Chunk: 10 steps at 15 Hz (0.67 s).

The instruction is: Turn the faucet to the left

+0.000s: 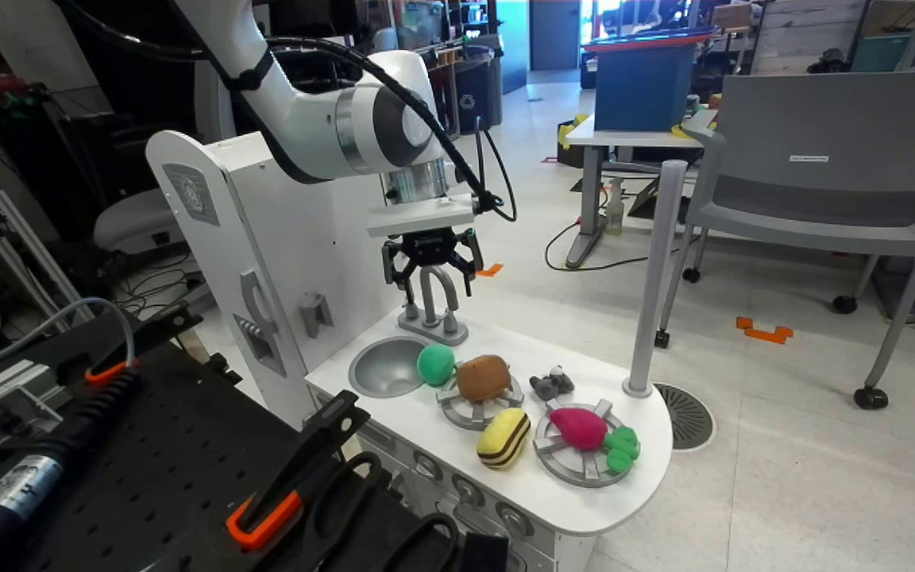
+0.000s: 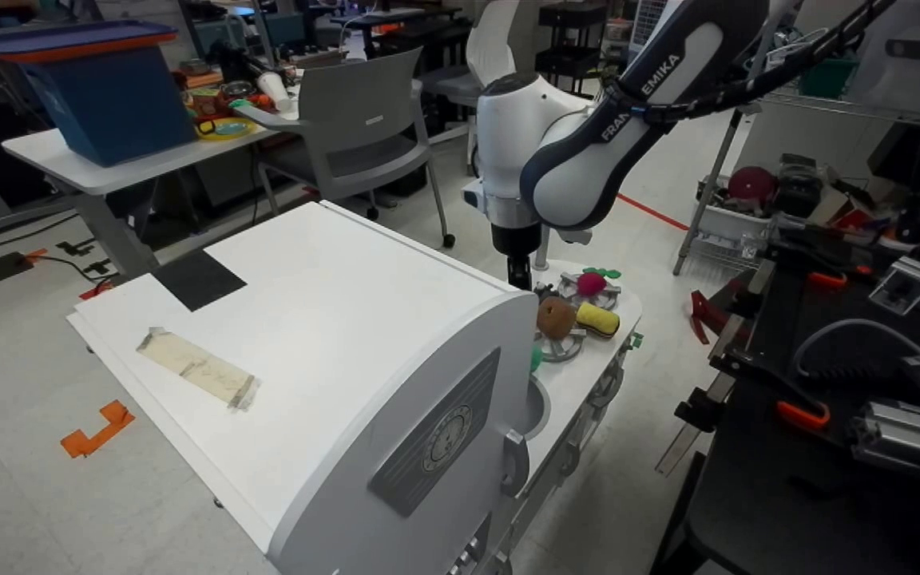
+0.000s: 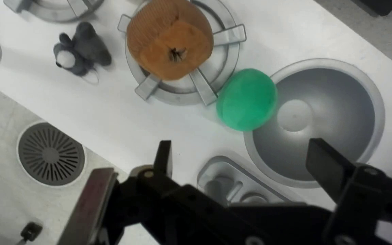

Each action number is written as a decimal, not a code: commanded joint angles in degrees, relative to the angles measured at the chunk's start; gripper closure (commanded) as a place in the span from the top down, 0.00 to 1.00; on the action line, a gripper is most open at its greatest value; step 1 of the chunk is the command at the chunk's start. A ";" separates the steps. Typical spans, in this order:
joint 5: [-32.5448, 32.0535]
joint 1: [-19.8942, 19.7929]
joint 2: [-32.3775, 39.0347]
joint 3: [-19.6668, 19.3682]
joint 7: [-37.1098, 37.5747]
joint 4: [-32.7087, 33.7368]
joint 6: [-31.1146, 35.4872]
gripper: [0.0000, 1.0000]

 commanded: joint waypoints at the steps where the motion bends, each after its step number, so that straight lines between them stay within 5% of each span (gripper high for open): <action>1: 0.68 -0.91 4.00 1.68 -6.73 5.08 3.12 1.00; 10: 0.38 -0.08 11.39 1.71 -13.21 15.00 2.22 1.00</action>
